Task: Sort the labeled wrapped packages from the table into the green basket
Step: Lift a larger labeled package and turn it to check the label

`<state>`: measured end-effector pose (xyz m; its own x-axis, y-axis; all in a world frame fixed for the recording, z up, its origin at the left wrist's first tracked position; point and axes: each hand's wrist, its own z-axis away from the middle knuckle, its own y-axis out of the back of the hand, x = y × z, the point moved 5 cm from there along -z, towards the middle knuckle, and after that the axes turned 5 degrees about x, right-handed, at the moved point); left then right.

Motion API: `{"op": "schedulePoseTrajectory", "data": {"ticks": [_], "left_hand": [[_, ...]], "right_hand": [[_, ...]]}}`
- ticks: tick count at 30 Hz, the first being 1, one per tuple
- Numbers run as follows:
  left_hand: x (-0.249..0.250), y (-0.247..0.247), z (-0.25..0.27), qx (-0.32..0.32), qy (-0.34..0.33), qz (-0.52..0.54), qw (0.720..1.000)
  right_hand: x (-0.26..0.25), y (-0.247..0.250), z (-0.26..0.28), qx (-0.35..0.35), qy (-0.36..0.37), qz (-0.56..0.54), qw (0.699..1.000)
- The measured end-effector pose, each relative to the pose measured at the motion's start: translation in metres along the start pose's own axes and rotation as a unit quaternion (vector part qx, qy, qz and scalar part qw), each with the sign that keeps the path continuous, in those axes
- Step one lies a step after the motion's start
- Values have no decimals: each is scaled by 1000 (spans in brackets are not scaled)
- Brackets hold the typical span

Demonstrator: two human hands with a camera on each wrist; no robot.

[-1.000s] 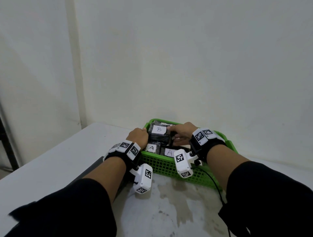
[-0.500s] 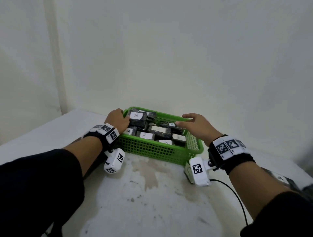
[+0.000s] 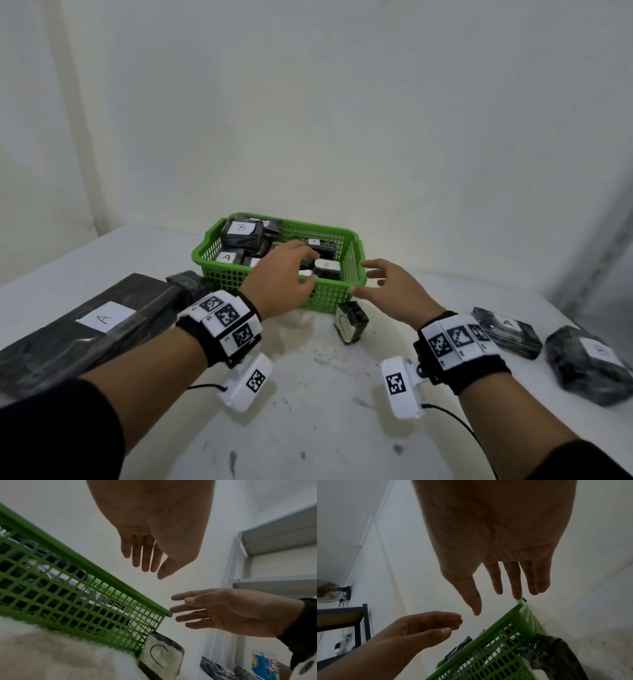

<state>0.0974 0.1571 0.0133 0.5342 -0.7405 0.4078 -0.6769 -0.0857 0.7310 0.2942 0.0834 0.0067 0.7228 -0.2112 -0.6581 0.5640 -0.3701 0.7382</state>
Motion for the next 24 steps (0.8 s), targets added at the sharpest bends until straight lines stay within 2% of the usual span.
{"op": "schedulePoseTrajectory", "data": {"ticks": [4,10,20,24], "left_hand": [[-1,9,14,-23,34,-56,998],[-27,58,47,-15,127,-150,980],[-119,140,138,-53,314,-236,918],[-146,149,167,-109,382,-248,884]], "right_hand": [[-16,-10,19,-30,47,45,997],[-68,-43,30,-79,136,72,985],[-160,-143,41,-213,277,121,929],[-189,-186,38,-244,305,117,913]]}}
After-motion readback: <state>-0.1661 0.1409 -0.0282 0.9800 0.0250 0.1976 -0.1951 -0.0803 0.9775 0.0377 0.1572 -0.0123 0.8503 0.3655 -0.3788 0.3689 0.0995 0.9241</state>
